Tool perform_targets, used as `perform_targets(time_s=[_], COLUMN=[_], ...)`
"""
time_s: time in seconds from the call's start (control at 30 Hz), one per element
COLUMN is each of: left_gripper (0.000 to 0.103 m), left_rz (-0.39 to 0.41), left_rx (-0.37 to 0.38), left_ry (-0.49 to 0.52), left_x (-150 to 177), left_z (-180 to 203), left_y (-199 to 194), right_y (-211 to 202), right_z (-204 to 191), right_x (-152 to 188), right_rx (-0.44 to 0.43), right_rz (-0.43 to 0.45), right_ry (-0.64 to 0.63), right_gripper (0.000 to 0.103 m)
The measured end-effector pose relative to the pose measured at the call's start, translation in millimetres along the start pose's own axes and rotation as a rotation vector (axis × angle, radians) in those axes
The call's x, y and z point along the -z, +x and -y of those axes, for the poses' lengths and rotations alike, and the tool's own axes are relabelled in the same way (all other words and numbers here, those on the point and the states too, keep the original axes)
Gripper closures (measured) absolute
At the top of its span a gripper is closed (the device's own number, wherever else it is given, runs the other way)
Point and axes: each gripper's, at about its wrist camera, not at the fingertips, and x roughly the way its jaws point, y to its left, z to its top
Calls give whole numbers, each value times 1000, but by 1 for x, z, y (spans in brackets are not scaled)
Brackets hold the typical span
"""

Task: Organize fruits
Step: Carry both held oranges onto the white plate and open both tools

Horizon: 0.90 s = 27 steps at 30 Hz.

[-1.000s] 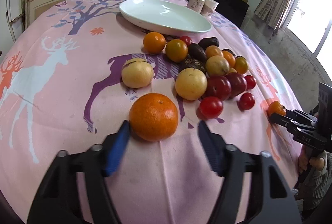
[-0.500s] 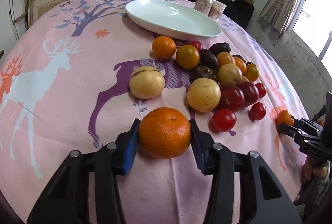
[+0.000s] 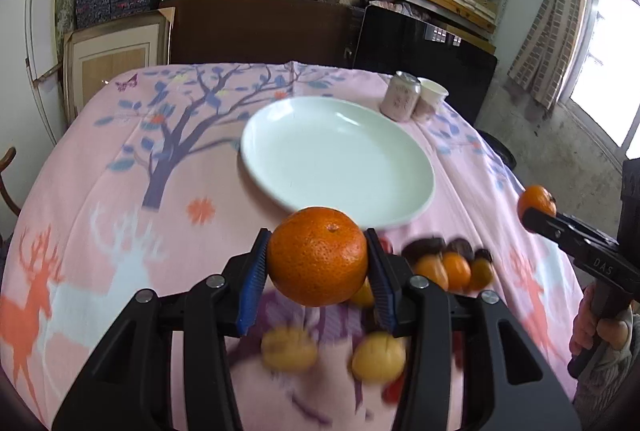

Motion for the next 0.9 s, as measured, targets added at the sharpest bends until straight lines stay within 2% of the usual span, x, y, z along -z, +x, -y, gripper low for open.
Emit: perform_targets(time_s=[0.1,0.23,0.33,0.37,0.4,0.47,0.5,0.57,0.7,0.77,0.8,0.83,0.9], left_gripper=[57,57,56,53,44,33,32,31,18,15,11,9,6], left_rz=[-25,-91,-112,-110,-109,-91,-82,-77,-41,-9,11,31,65], left_rx=[16,21,25,31,30,22,23,28,-35,-74,-90,-104,-122], left_ry=[-18,-44,-42,-33,-23,-10,-10,-7,-1,8,8,6,-15], left_x=[-22,-39,-40,-41,-41,-42,-43,-43,-37,-29,-24,-18,0], left_z=[2,1,1,2,3,5,6,7,9,6,4,1,-9], left_y=[38,91,110,115,117,117,116,113,96,77,67,55,32], right_y=[46,103,125,128,131,133,131,121,88,63,46,32,5], right_z=[-6,-12,-12,-12,-11,-10,-10,-10,-11,-13,-14,-13,-8], right_x=[-26,-38,-40,-39,-39,-36,-35,-35,-41,-38,-33,-26,-5], right_rx=[8,24,48,51,56,64,71,74,50,50,59,68,82], right_rz=[-29,-114,-145,-150,-152,-152,-139,-111,-32,22,63,95,155], right_ry=[-16,-58,-93,-99,-105,-113,-119,-118,-88,-87,-86,-85,-71], right_gripper=[57,57,56,56,56,46,41,41,39,32,26,20,15])
